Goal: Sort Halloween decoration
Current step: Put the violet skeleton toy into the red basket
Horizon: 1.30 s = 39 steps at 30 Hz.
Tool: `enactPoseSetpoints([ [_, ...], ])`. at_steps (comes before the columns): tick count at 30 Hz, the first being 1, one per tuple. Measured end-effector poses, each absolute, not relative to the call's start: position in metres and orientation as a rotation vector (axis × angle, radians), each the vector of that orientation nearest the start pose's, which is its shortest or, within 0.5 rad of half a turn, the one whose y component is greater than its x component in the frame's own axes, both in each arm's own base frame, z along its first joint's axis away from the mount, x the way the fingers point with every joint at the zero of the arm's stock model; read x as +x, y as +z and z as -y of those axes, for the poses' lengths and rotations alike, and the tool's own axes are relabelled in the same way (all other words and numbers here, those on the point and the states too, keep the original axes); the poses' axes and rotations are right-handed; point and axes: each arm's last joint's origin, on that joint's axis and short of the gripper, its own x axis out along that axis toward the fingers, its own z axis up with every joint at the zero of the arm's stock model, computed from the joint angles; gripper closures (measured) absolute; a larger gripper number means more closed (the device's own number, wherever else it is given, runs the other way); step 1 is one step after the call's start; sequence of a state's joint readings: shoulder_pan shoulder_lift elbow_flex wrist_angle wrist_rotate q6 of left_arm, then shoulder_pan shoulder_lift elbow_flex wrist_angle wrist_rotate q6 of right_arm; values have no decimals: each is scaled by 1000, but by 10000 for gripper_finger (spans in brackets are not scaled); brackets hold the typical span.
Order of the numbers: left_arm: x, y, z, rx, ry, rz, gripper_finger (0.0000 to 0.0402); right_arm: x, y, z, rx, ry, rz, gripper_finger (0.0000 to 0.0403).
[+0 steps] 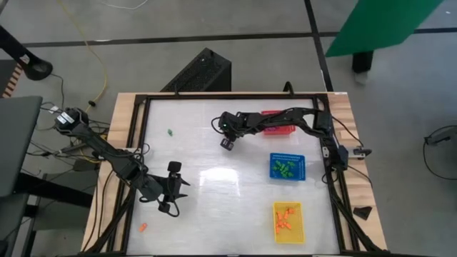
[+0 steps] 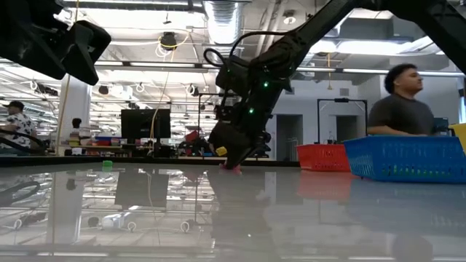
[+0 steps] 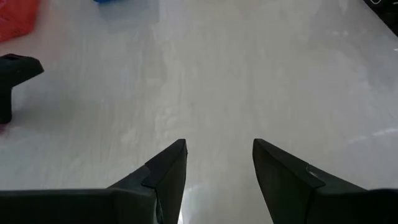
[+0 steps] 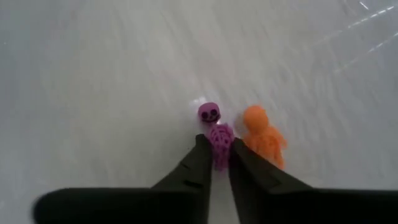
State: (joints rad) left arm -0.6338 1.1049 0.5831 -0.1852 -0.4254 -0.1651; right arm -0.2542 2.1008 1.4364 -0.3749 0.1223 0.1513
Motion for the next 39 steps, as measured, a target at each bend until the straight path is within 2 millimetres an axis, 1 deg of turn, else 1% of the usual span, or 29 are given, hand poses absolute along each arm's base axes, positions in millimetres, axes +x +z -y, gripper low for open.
enactPoseSetpoints([
  [2, 181, 208, 118, 198, -148, -623, 228, 417, 147, 109, 200, -410, -1016, 364],
  [3, 181, 208, 118, 198, -148, -624, 228, 417, 150, 106, 199, -402, -1013, 373],
  [7, 180, 208, 118, 199, -149, -628, 228, 413, 165, 90, 246, -272, -1031, 376],
  [9, 180, 208, 118, 200, -148, -629, 228, 409, 178, 78, 263, -200, -1034, 384],
  [13, 180, 207, 118, 200, -149, -635, 228, 392, 210, 48, 264, -100, -1084, 385],
  [16, 180, 207, 118, 195, -160, -638, 228, 375, 230, 20, 259, -59, -1154, 385],
  [20, 180, 207, 118, 191, -165, -638, 228, 345, 258, -13, 278, -57, -1245, 385],
  [25, 180, 208, 118, 178, -162, -636, 228, 308, 280, -47, 247, -177, -1343, 385],
  [28, 180, 208, 118, 175, -161, -633, 228, 282, 291, -60, 217, -316, -1408, 385],
  [30, 181, 208, 119, 173, -162, -629, 228, 268, 295, -64, 181, -436, -1436, 385],
  [31, 181, 208, 119, 173, -162, -628, 228, 263, 297, -65, 152, -494, -1420, 385],
  [34, 182, 210, 119, 179, -168, -610, 228, 260, 304, -59, 59, -612, -1310, 385],
  [36, 183, 211, 120, 186, -174, -592, 228, 262, 309, -46, 30, -680, -1238, 385],
  [39, 184, 214, 121, 182, -181, -558, 228, 268, 312, -10, 34, -742, -1228, 385],
])
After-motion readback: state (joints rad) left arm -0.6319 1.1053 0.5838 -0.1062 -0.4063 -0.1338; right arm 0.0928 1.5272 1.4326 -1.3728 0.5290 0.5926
